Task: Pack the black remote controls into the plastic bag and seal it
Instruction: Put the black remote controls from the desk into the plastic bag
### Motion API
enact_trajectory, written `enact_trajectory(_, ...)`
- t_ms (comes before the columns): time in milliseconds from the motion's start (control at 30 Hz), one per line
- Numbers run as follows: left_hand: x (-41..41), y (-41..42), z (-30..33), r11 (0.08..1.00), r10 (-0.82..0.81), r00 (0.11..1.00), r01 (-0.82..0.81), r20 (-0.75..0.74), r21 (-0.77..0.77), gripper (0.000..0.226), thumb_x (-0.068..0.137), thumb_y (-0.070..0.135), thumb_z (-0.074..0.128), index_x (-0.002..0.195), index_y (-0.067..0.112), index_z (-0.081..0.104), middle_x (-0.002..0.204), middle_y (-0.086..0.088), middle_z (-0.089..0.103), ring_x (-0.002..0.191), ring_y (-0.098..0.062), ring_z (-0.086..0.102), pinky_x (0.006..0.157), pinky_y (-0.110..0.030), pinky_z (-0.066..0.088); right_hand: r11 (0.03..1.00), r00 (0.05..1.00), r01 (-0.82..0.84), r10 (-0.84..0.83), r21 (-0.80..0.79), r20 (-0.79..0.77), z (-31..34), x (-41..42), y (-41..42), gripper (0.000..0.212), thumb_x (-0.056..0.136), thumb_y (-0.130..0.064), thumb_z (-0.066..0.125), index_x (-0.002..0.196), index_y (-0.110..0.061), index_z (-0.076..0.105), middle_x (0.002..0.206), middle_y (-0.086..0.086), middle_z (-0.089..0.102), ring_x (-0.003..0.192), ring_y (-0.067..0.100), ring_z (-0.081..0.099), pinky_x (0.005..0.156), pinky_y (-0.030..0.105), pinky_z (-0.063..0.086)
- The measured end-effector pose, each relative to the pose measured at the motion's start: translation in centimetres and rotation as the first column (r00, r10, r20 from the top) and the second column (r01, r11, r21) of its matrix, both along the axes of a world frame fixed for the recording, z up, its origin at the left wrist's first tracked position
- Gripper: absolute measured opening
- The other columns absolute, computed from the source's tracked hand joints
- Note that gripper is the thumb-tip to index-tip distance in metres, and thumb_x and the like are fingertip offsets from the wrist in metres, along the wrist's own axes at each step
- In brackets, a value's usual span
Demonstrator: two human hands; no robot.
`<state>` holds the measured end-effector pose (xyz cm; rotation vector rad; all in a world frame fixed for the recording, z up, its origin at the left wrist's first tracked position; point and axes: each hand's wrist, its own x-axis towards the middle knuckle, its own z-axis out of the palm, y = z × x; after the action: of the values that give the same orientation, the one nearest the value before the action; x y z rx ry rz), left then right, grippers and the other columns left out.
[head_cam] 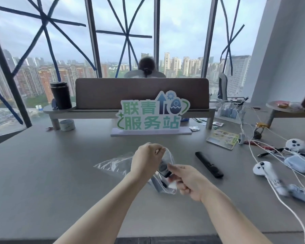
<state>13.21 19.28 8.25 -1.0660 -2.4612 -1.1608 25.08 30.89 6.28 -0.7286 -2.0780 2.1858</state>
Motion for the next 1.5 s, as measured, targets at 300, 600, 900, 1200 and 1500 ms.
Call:
enact_trajectory(300,0.0,-2.6,-3.1,0.991,0.082,0.994,-0.072,0.078,-0.117,0.034,0.082,0.043,0.047,0.078,0.019,0.07,0.071,0.005,0.07,0.073,-0.021,0.063,0.066,-0.031,0.052,0.691,0.801,0.563,-0.592,0.453,-0.092,-4.0,2.1,8.8,0.02,0.087,-0.022,0.055,0.093,-0.01,0.07,0.077,0.007,0.067,0.059,0.03,0.058,0.059,0.034,0.049)
enact_trajectory(600,1.1,-5.0,-4.8,0.972,0.068,0.991,-0.04,0.114,-0.23,0.029,0.082,0.033,0.047,0.066,0.011,0.057,0.071,-0.011,0.06,0.061,-0.018,0.035,0.061,-0.037,0.048,0.443,0.812,0.156,-0.567,0.883,0.141,-6.5,0.0,12.9,0.03,0.092,-0.035,0.052,0.111,-0.012,0.059,0.11,0.015,0.06,0.096,0.036,0.061,0.079,0.04,0.049)
enact_trajectory(900,0.4,-4.5,-4.2,0.987,0.098,0.988,-0.082,0.118,-0.136,0.031,0.083,0.036,0.049,0.071,0.012,0.065,0.068,-0.006,0.065,0.07,-0.027,0.058,0.061,-0.035,0.047,0.978,0.988,0.149,-0.139,-0.15,0.069,-0.5,6.1,7.6,0.028,0.094,-0.026,0.047,0.079,-0.005,0.059,0.039,-0.003,0.025,0.025,0.007,0.016,0.033,0.014,0.011)
enact_trajectory(1200,2.1,-5.0,-3.4,0.999,0.028,0.994,-0.03,0.101,0.023,0.021,0.087,0.032,0.056,0.091,0.023,0.075,0.097,0.001,0.071,0.087,-0.02,0.064,0.078,-0.033,0.052,0.982,0.976,-0.178,0.184,-0.056,0.114,-0.6,2.3,-2.6,0.025,0.094,-0.038,0.059,0.08,-0.017,0.062,0.055,-0.001,0.056,0.037,0.007,0.023,0.037,0.018,0.013)
enact_trajectory(1500,1.3,-7.8,-4.3,0.995,0.08,0.991,-0.074,0.103,-0.065,0.022,0.089,0.033,0.057,0.101,0.026,0.074,0.092,0.002,0.067,0.083,-0.019,0.062,0.07,-0.027,0.044,0.764,0.985,0.115,-0.172,0.634,0.029,-3.1,1.3,-2.1,0.018,0.085,-0.041,0.065,0.098,-0.037,0.054,0.091,-0.005,0.065,0.083,0.017,0.061,0.069,0.031,0.044)
